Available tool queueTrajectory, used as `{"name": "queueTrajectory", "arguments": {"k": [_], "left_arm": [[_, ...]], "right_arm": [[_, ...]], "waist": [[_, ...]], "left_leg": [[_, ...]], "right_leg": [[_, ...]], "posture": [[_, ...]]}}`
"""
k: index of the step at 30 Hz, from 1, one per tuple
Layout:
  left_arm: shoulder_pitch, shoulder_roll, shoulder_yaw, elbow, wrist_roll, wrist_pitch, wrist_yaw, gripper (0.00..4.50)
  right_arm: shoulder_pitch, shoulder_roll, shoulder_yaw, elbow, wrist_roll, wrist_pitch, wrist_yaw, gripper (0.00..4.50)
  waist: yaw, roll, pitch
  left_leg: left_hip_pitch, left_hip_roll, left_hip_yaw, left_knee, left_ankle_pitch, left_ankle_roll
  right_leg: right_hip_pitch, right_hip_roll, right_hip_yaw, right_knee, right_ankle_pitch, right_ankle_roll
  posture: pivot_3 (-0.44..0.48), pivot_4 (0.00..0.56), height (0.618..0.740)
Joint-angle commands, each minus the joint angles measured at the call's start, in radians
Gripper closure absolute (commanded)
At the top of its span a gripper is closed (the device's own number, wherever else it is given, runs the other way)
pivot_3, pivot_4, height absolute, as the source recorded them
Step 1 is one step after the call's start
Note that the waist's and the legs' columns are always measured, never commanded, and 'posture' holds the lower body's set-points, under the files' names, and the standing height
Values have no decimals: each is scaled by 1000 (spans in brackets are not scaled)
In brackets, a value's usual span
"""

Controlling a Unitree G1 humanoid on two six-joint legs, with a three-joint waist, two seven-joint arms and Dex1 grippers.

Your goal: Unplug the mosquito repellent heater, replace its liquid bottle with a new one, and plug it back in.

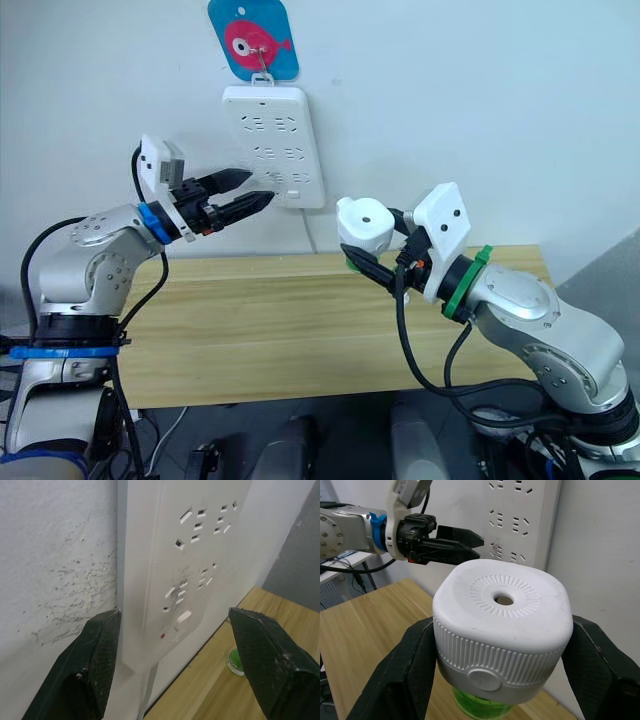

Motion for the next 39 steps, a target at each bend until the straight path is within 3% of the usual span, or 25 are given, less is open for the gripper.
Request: {"name": "queueTrajectory", "arguments": {"k": [1,13,22,35,39], "left_arm": [[-45,-20,3,24,26,-36,-27,922],[-120,-62,-13,63,58,-33,-145,922],[-145,-48,9,170,158,-131,-91,922],[-130,-55,6,60,62,25,-214,922],[-137,-74,15,57,69,32,-180,1794]], "right_arm": [[-16,11,-35,-46,-7,0,3,1306],[-3,27,-47,-67,-6,22,5,1308],[-2,33,-47,-75,8,40,14,1309],[3,51,-45,-74,11,40,36,1321],[-11,65,-29,-68,8,48,28,1321]], "waist": [[-1,0,0],[-13,0,0],[-20,0,0],[-21,0,0],[-21,0,0]], "left_leg": [[0,0,0,0,0,0],[0,0,0,0,0,0],[0,0,-1,0,0,0],[0,0,-1,1,0,0],[0,0,-1,1,0,0]], "right_leg": [[0,0,0,0,0,0],[0,0,0,0,0,0],[0,0,-1,0,0,0],[0,0,-1,1,0,0],[0,0,-1,1,0,0]], "posture": [[-185,221,725],[-205,222,725],[-199,218,725],[-198,216,725],[-193,212,725]]}}
